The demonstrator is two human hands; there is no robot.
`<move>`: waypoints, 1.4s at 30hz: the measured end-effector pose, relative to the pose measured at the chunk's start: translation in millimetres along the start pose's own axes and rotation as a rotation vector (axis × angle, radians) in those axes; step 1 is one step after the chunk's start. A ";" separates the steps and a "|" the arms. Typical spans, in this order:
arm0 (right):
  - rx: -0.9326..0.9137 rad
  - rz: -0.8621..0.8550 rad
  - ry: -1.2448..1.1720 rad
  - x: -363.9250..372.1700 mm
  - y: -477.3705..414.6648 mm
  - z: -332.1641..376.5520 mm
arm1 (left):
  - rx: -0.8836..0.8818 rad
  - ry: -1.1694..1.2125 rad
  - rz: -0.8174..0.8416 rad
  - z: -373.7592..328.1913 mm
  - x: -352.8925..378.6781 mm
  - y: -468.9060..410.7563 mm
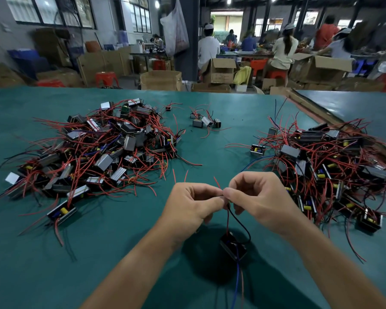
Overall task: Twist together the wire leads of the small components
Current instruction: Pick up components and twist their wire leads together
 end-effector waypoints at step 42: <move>-0.121 0.083 0.147 -1.5 5.6 6.5 | -0.141 0.013 0.164 -1.5 -11.2 -1.1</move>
Point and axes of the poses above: each hand's wrist, its own y-axis away from the middle knuckle, its own x-axis out of the palm, z = x × y, the point moved 2 cm from there along -y, towards the middle knuckle, and after that the axes turned 15 degrees about -y, right-handed, at the moved point
